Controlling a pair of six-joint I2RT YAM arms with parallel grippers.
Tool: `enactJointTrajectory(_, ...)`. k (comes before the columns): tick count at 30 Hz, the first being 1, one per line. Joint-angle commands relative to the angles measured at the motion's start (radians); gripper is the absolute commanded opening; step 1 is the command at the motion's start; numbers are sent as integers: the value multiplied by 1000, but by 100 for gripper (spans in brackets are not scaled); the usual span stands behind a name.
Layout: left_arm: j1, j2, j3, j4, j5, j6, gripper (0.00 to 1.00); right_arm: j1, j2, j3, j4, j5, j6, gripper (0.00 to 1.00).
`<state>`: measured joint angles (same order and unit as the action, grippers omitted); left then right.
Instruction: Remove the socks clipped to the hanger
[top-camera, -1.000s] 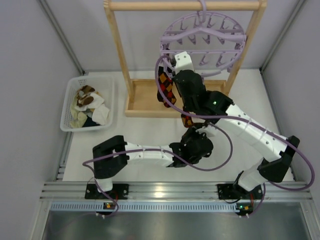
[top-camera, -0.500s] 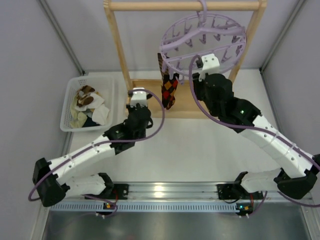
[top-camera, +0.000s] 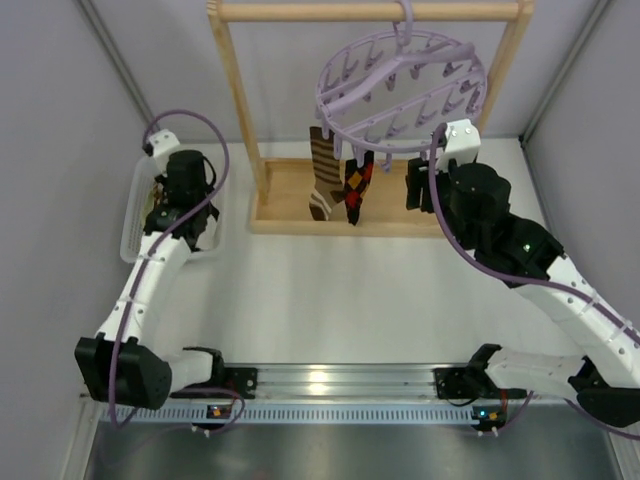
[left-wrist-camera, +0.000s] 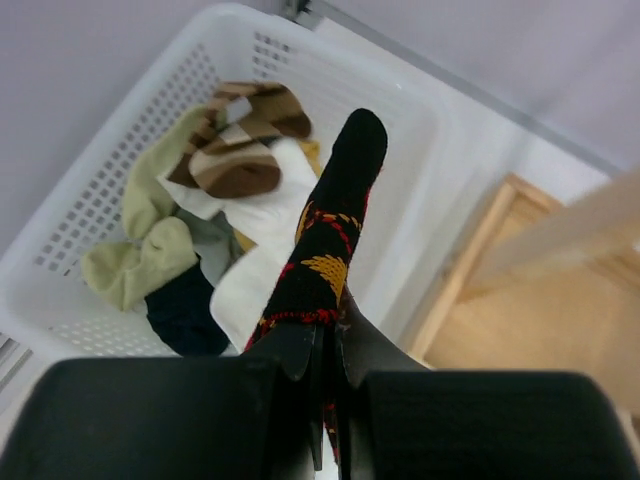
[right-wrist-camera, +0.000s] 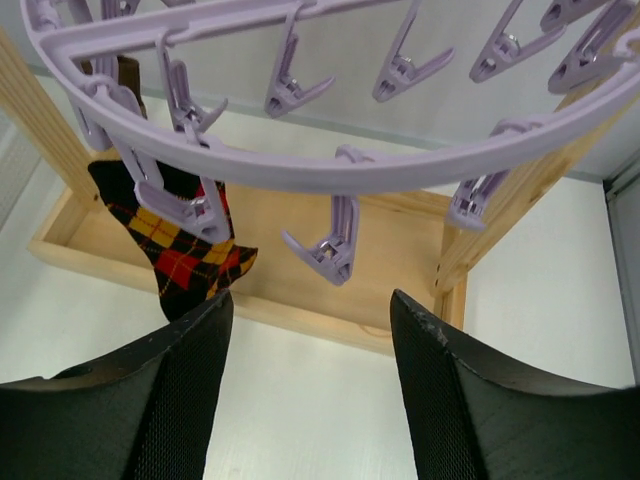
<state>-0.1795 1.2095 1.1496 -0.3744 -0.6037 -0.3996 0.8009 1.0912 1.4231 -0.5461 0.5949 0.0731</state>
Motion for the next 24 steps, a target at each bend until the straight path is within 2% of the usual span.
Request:
enactJointTrajectory(1, 119, 48, 117, -32, 134, -42, 0, -16, -71, -38, -25, -24, 19, 63)
enactJointTrajectory(6, 322, 195, 200, -44, 361, -97, 0, -17, -140, -124, -25, -58, 42, 65)
enactJointTrajectory(9, 350, 304, 266, -49, 383, -70, 0, -16, -198, -161, -25, -90, 48, 66)
enactJointTrajectory(12, 356, 404, 349, -76, 490, -51, 0, -16, -241, -188, -23, -95, 54, 66)
enactJointTrajectory(15, 356, 478, 433, -98, 541, -51, 9, -17, -270, -208, -20, -98, 56, 66)
enactJointTrajectory(18, 354, 531, 496, -135, 578, -32, 33, -16, -287, -217, -37, -101, 56, 66)
enactJointTrajectory(19, 354, 533, 502, -142, 588, -19, 64, -16, -292, -226, -37, -99, 57, 66)
enactJointTrajectory(21, 350, 506, 496, -144, 576, -15, 99, -15, -306, -237, -37, -95, 59, 66)
enactJointTrajectory(24, 328, 443, 463, -144, 570, 1, 99, -16, -315, -253, -34, -98, 71, 66)
